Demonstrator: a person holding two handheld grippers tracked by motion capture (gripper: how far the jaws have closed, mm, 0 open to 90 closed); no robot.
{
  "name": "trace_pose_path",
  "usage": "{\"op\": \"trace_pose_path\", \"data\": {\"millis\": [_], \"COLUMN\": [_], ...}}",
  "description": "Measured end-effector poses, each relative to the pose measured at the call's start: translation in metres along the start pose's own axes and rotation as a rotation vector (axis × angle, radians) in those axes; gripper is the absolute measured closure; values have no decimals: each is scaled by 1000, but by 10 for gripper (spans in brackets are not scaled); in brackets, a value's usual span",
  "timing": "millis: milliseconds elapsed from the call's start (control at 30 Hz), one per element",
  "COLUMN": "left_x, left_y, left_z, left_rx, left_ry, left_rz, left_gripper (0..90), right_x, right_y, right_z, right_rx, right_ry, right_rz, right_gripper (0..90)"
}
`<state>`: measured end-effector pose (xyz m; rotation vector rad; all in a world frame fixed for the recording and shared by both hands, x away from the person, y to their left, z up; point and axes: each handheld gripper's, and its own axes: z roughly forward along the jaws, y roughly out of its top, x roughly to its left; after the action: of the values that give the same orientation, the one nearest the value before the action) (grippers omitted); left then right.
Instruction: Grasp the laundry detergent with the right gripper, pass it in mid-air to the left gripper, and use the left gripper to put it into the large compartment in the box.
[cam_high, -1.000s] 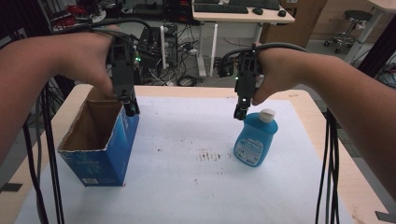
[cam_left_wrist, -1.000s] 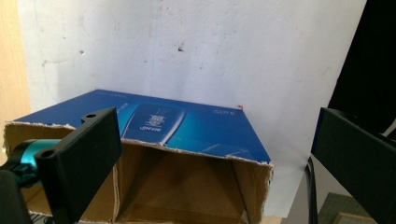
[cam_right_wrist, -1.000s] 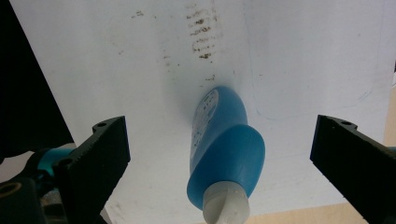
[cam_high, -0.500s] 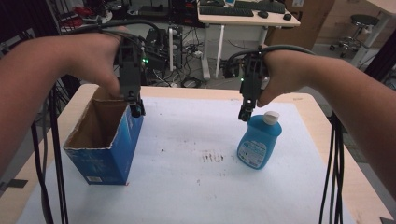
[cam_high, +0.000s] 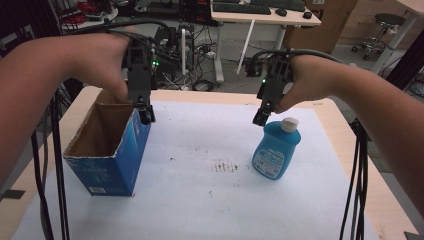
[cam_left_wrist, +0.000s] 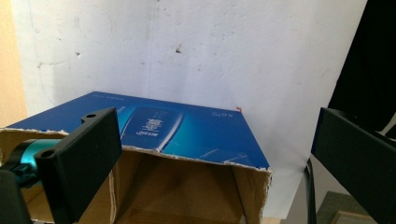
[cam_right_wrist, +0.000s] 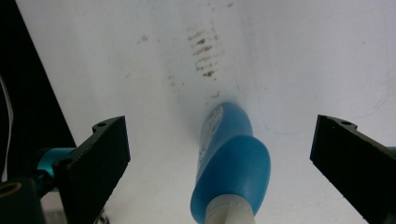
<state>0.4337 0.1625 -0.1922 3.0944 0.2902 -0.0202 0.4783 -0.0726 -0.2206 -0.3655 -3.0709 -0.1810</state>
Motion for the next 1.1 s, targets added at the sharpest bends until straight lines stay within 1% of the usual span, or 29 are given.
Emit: {"op": "trace_pose_path", "data": {"millis": [33,67,100,133,167,200,233,300,333,367,400,433,467,500,533,567,600,633,667,767,867,967,1100], "left_x": [0,0,0,0,0,-1,-1,-1,-2,-3,-3,-4,-4,-5,-7,-8,-8,-10,-11,-14,-18,-21,-25], "left_y": [0,0,0,1,1,2,2,2,3,3,3,5,5,5,6,6,6,6,6,7,8,9,10], "left_z": [1,2,2,3,3,2,2,2,2,3,3,3,3,3,4,3,4,4,4,3,2,1,0], "left_rx": [1,2,2,10,15,13,10,12,17,14,14,13,13,15,4,8,10,14,13,15,19,17,13], "left_ry": [1,1,1,1,0,1,0,0,1,-1,-1,1,1,0,-2,-1,-2,2,2,7,11,15,18], "left_rz": [-2,-2,-2,2,-1,-3,-4,-4,0,-5,-5,-4,-4,-3,-5,-4,-1,-6,-5,-4,1,3,3], "left_gripper": [16,16,17,17,17,16,16,16,17,16,16,16,16,16,16,16,16,16,16,16,16,16,17], "right_x": [0,-2,-2,-6,-12,-20,-23,-29,-31,-32,-32,-32,-32,-32,-30,-28,-26,-24,-18,-11,0,11,23], "right_y": [0,-4,-4,-8,-20,-33,-41,-55,-62,-68,-68,-80,-80,-85,-90,-96,-101,-105,-116,-131,-150,-168,-184], "right_z": [0,-1,-1,-3,-6,-8,-10,-11,-12,-12,-12,-14,-14,-14,-15,-15,-15,-15,-17,-18,-18,-14,-5], "right_rx": [0,-25,-25,-46,-106,-178,-208,-263,-281,-293,-293,-316,-316,-336,-347,-362,-369,-376,-392,-419,-467,-517,-569], "right_ry": [0,-2,-2,-17,-5,-5,2,-8,-16,-27,-27,-55,-55,-52,-55,-61,-57,-57,-68,-77,-87,-104,-113], "right_rz": [0,13,13,27,80,123,145,184,202,213,213,239,239,239,246,245,247,252,268,282,306,321,328], "right_gripper": [38,37,37,38,38,38,38,37,38,37,37,37,37,37,37,37,37,37,37,37,37,37,37]}}
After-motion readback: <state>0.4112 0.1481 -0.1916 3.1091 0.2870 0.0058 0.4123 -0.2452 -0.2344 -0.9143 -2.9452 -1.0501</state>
